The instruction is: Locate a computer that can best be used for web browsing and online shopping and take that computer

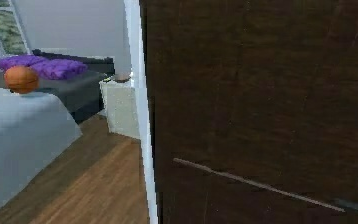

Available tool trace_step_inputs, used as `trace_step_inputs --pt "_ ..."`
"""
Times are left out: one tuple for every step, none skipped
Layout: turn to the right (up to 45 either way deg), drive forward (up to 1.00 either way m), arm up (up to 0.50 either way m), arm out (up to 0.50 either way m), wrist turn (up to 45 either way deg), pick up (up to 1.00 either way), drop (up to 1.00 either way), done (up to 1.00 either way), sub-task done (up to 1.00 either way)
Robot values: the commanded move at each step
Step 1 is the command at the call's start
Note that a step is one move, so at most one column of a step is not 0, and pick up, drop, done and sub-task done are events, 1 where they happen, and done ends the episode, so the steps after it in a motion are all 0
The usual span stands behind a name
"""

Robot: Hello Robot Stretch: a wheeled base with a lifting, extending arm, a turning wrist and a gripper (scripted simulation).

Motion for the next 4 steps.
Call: trace_step_inputs --pt "0.0 0.35 0.0 0.0 0.0 0.0 0.0 0.0 0.0" --pt "-45.0 0.0 0.0 0.0 0.0 0.0 0.0 0.0 0.0" --pt "-33.0 0.0 0.0 0.0 0.0 0.0 0.0 0.0 0.0" --pt "0.0 1.0 0.0 0.0 0.0 0.0 0.0 0.0 0.0"
